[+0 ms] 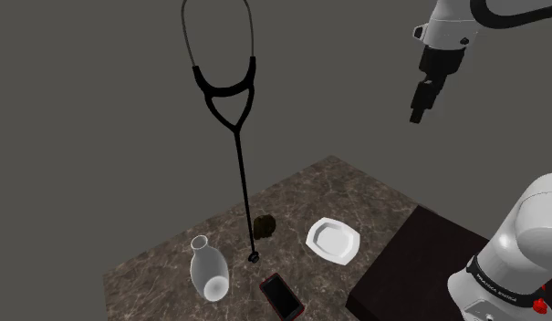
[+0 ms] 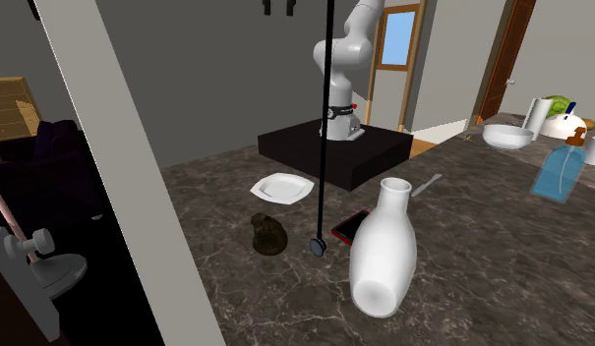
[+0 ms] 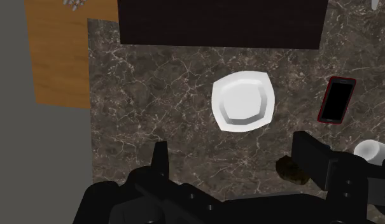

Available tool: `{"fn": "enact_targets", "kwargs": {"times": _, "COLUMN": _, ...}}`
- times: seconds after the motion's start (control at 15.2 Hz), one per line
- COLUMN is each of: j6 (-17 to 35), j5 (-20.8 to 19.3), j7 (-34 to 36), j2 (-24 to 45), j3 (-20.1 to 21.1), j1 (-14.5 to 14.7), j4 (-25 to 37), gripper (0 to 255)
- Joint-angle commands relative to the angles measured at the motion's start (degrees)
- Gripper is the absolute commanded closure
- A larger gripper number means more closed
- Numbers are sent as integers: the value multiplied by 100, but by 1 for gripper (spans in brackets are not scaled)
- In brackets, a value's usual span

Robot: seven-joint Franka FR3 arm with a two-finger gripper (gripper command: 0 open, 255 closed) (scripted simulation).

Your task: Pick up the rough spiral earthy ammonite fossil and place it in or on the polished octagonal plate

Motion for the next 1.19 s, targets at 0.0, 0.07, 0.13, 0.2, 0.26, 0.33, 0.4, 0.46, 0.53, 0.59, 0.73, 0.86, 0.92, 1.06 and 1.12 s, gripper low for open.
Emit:
{"fn": "enact_targets", "kwargs": {"times": 0.0, "j6": 0, "j5": 0, "j7": 0, "j2": 0, "j3": 0, "j1": 0, "j4": 0, "gripper": 0}}
{"fn": "enact_targets", "kwargs": {"times": 0.07, "j6": 143, "j5": 10, "j7": -55, "j2": 192, "j3": -8, "j1": 41, "j4": 9, "gripper": 0}}
{"fn": "enact_targets", "kwargs": {"times": 0.13, "j6": 282, "j5": 20, "j7": -110, "j2": 387, "j3": -14, "j1": 83, "j4": 24, "gripper": 0}}
{"fn": "enact_targets", "kwargs": {"times": 0.2, "j6": 418, "j5": 32, "j7": -165, "j2": 586, "j3": -20, "j1": 124, "j4": 46, "gripper": 0}}
{"fn": "enact_targets", "kwargs": {"times": 0.26, "j6": 550, "j5": 44, "j7": -222, "j2": 787, "j3": -24, "j1": 164, "j4": 74, "gripper": 0}}
{"fn": "enact_targets", "kwargs": {"times": 0.33, "j6": 678, "j5": 57, "j7": -278, "j2": 991, "j3": -27, "j1": 205, "j4": 110, "gripper": 0}}
{"fn": "enact_targets", "kwargs": {"times": 0.4, "j6": 803, "j5": 71, "j7": -336, "j2": 1197, "j3": -28, "j1": 243, "j4": 151, "gripper": 0}}
{"fn": "enact_targets", "kwargs": {"times": 0.46, "j6": 922, "j5": 86, "j7": -394, "j2": 1405, "j3": -27, "j1": 282, "j4": 199, "gripper": 0}}
{"fn": "enact_targets", "kwargs": {"times": 0.53, "j6": 1037, "j5": 101, "j7": -453, "j2": 1615, "j3": -26, "j1": 320, "j4": 253, "gripper": 0}}
{"fn": "enact_targets", "kwargs": {"times": 0.59, "j6": 1148, "j5": 117, "j7": -511, "j2": 1827, "j3": -22, "j1": 358, "j4": 313, "gripper": 0}}
{"fn": "enact_targets", "kwargs": {"times": 0.73, "j6": 1354, "j5": 151, "j7": -630, "j2": 2253, "j3": -11, "j1": 431, "j4": 451, "gripper": 0}}
{"fn": "enact_targets", "kwargs": {"times": 0.86, "j6": 1539, "j5": 185, "j7": -748, "j2": 2682, "j3": 6, "j1": 502, "j4": 613, "gripper": 0}}
{"fn": "enact_targets", "kwargs": {"times": 0.92, "j6": 1624, "j5": 202, "j7": -807, "j2": 2897, "j3": 17, "j1": 536, "j4": 702, "gripper": 0}}
{"fn": "enact_targets", "kwargs": {"times": 1.06, "j6": 1778, "j5": 236, "j7": -924, "j2": 3328, "j3": 46, "j1": 601, "j4": 898, "gripper": 0}}
{"fn": "enact_targets", "kwargs": {"times": 1.12, "j6": 1847, "j5": 252, "j7": -982, "j2": 3544, "j3": 63, "j1": 631, "j4": 1003, "gripper": 0}}
